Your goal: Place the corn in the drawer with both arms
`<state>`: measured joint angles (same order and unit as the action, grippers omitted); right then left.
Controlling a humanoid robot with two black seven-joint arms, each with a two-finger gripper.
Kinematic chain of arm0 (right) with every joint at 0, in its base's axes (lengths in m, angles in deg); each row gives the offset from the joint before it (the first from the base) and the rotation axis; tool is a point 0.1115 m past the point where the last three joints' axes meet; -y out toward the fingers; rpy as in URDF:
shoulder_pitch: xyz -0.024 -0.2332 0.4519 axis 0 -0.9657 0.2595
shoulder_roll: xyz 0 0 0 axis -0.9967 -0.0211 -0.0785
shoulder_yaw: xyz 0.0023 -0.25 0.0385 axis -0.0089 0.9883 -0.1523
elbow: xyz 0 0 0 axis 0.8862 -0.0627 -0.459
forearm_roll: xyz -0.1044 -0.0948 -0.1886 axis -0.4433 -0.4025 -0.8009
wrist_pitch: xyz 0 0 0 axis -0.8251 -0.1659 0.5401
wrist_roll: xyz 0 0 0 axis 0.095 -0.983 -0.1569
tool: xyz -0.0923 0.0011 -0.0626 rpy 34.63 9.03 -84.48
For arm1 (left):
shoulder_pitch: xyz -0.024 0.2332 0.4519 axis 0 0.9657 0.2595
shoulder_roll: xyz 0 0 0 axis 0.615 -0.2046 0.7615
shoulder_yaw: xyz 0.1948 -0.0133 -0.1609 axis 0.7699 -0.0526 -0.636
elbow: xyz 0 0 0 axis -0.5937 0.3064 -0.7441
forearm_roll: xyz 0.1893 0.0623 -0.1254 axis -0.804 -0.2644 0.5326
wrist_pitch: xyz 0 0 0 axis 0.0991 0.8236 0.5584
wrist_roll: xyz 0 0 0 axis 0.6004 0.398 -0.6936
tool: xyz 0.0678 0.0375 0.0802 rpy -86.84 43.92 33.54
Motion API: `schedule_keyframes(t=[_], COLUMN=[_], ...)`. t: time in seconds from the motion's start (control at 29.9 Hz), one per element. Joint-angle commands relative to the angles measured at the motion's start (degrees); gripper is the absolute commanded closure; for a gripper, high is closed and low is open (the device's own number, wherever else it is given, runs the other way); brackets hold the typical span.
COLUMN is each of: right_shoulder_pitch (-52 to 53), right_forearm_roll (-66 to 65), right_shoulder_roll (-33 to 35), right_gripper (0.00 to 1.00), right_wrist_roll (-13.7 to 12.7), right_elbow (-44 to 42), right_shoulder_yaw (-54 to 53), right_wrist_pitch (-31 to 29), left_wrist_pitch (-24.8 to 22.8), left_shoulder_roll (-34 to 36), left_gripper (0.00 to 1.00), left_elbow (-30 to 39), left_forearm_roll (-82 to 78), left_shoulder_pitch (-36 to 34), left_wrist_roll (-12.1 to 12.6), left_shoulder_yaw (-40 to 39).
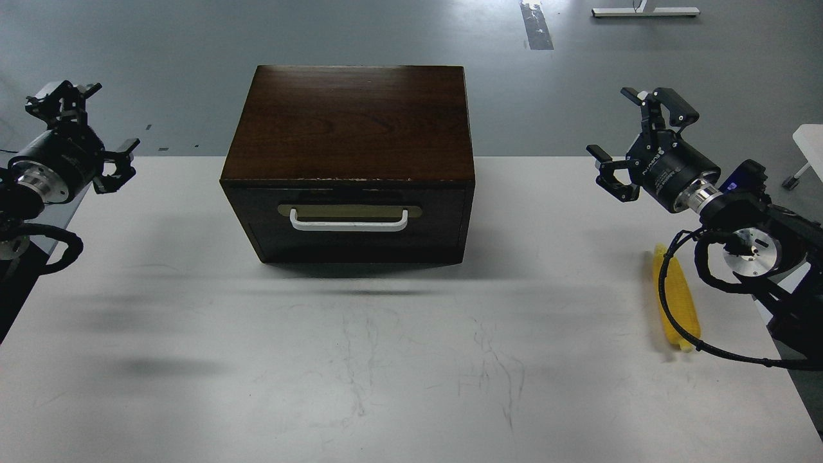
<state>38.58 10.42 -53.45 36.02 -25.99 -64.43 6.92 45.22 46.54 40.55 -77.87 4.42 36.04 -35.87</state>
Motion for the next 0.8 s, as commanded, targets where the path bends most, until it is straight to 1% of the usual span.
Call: schedule_keyframes(t=[0.0,0.57,0.77], right_shoulder_pitch=[0.0,0.0,-0.1], right_forearm_roll=[0.0,0.0,0.1], right_shoulder_roll=[0.0,0.1,0.1], right_gripper=[0.0,0.0,0.0], right_wrist_roll=[-0.1,-0.3,-0.7], right_elbow=[-0.1,-0.4,-0.6], right_shoulder_yaw=[0.1,0.2,0.2], right_wrist_pitch=[0.2,0.5,0.5], left_wrist_pitch=[0.0,0.0,0.0], left_shoulder_roll=[0.2,0.6,2.0], left_gripper=[0.01,0.01,0.01], left_elbow=[0.0,0.5,4.5], left_forearm_roll=[0.0,-0.1,-0.1], left_shoulder_pitch=[0.2,0.3,0.8], left_wrist_roll=[-0.1,0.1,0.4], left_shoulder_yaw=[0.2,0.2,0.3])
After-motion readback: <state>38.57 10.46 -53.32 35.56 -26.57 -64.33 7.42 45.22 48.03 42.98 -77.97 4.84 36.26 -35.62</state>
